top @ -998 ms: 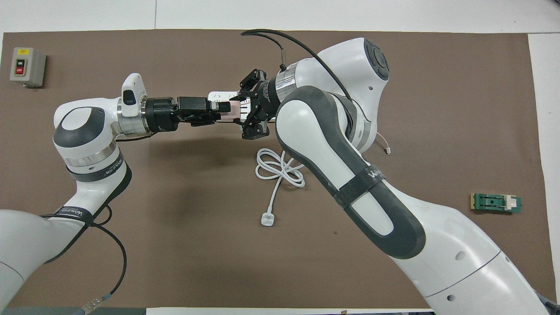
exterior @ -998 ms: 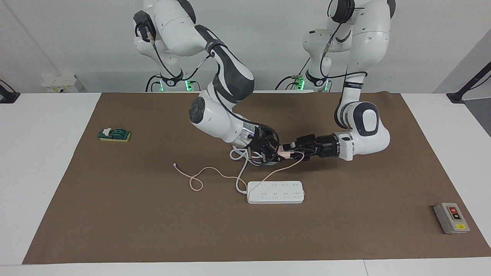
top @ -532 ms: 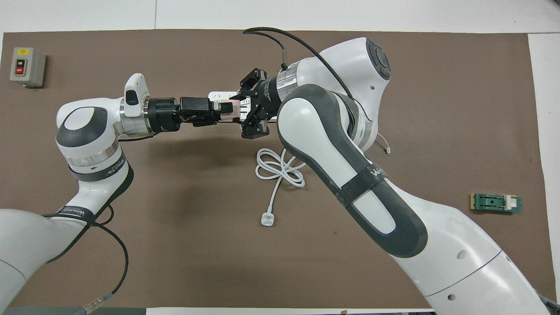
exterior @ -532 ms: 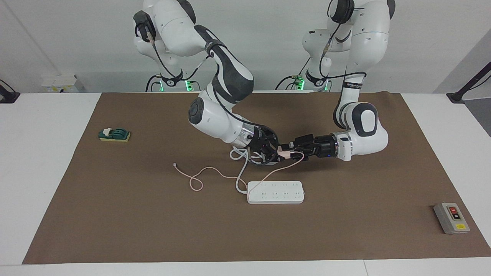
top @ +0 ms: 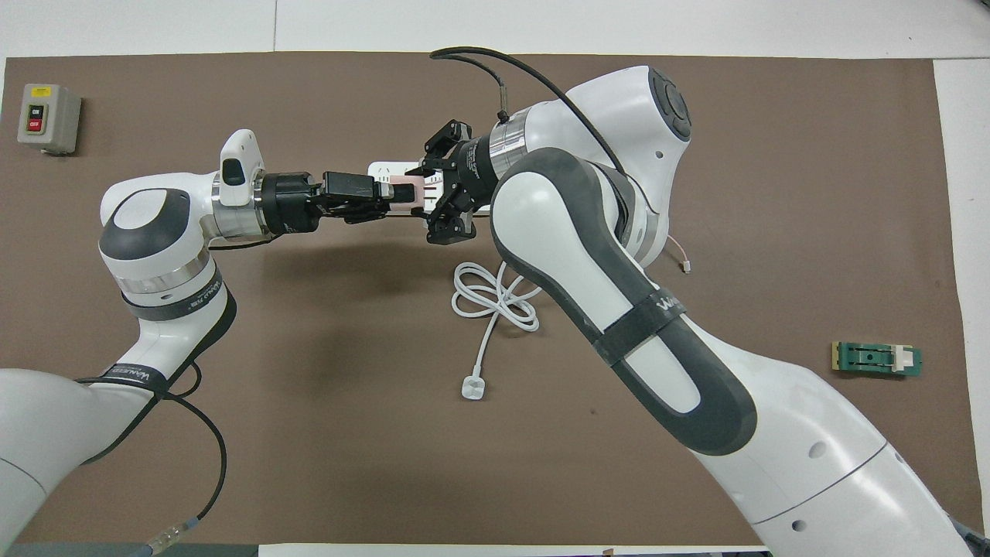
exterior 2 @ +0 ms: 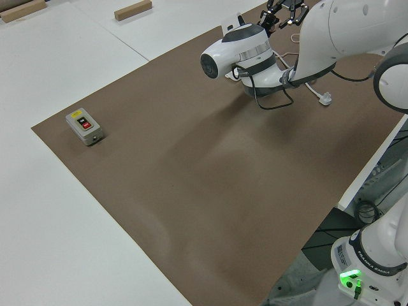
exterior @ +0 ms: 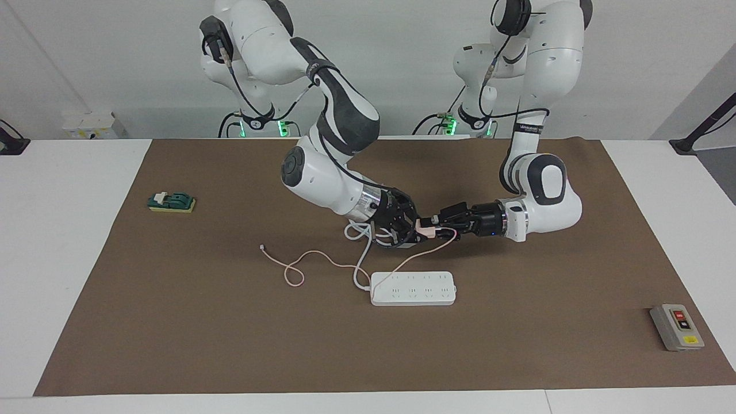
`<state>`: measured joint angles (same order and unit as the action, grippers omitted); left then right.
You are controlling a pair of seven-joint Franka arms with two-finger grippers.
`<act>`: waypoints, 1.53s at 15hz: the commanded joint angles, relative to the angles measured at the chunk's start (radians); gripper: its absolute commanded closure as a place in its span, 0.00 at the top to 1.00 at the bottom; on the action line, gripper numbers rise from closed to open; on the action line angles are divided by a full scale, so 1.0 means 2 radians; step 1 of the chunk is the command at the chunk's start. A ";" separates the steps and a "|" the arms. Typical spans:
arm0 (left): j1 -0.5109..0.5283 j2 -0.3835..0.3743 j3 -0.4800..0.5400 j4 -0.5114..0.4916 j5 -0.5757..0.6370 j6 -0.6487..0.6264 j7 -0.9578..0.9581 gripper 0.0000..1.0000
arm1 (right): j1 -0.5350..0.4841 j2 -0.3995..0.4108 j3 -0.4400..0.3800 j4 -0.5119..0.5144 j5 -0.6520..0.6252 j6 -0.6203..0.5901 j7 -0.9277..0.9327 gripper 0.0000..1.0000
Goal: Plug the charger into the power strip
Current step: 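Grasp the pink charger with the left gripper beside the right gripper, then open the right gripper and withdraw it while the left gripper holds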
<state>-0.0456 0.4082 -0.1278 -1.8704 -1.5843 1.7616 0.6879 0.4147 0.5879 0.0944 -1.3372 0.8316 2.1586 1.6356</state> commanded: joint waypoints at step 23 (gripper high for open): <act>0.032 0.001 0.017 0.115 0.371 -0.014 -0.023 0.00 | -0.121 -0.051 -0.003 0.040 -0.088 -0.108 -0.004 1.00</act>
<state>0.0213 0.4038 -0.0972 -1.6962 -0.9570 1.7411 0.6363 0.1905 0.5248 0.0813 -1.2524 0.7117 1.9580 1.6443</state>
